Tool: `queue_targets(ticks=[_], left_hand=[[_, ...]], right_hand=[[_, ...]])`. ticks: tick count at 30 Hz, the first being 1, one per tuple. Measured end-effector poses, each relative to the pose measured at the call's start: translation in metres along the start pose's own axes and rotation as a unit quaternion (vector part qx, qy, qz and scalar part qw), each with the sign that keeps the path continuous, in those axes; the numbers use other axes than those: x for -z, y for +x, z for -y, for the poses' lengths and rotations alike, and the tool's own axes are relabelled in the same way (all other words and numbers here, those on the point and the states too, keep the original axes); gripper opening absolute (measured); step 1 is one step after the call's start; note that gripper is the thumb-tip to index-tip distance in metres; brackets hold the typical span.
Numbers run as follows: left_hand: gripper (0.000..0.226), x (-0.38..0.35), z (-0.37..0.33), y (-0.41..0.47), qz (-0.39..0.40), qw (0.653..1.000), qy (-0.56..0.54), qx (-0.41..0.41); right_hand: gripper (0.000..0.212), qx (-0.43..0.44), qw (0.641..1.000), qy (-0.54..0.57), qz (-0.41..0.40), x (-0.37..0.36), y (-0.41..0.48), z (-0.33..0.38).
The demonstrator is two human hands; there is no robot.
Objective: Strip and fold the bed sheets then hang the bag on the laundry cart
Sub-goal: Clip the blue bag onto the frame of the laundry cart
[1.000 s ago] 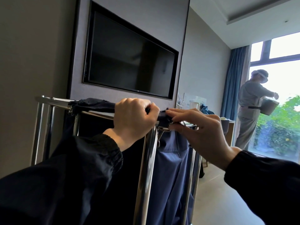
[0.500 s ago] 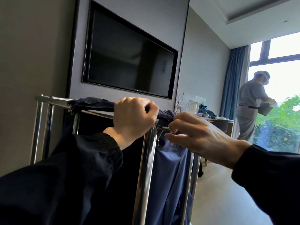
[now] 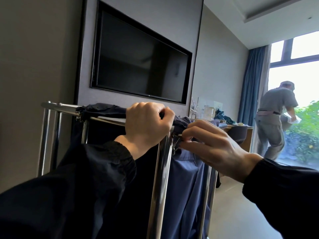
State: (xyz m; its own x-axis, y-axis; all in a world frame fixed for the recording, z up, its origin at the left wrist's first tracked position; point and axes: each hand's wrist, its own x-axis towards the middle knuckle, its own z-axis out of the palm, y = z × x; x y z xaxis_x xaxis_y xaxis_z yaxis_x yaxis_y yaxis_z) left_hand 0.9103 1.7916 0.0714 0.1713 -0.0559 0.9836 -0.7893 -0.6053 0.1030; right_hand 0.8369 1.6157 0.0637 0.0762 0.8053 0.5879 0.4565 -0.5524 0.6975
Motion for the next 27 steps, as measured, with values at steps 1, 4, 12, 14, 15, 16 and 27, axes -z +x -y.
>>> queue_targets(ticks=[1,4,12,14,15,16,27], left_hand=[[0.045,0.0,0.0,0.0,-0.001,1.0,0.001,0.0],[0.044,0.001,-0.001,0.0,0.0,1.0,0.005,0.002],[0.043,0.001,0.0,-0.001,-0.005,1.0,0.0,0.003],[0.042,0.0,0.0,0.0,-0.008,1.0,0.003,0.004],[0.042,0.0,0.0,0.0,-0.009,1.0,0.004,0.005],[0.043,0.0,0.0,0.0,-0.009,1.0,0.003,0.006],[0.043,-0.001,-0.002,-0.001,-0.015,1.0,-0.002,0.017]], right_hand=[[0.027,0.0,1.0,-0.007,0.001,0.0,-0.001,0.001],[0.028,0.003,1.0,-0.02,0.0,-0.001,-0.004,0.003],[0.028,-0.091,0.995,-0.025,0.015,-0.004,0.001,0.016],[0.021,-0.216,0.974,0.066,0.012,-0.008,0.003,0.018],[0.028,-0.27,0.956,0.113,-0.007,-0.014,0.002,0.019],[0.034,-0.321,0.934,0.156,-0.022,-0.019,0.004,0.021],[0.018,-0.222,0.969,0.013,-0.11,-0.023,0.003,0.029]])
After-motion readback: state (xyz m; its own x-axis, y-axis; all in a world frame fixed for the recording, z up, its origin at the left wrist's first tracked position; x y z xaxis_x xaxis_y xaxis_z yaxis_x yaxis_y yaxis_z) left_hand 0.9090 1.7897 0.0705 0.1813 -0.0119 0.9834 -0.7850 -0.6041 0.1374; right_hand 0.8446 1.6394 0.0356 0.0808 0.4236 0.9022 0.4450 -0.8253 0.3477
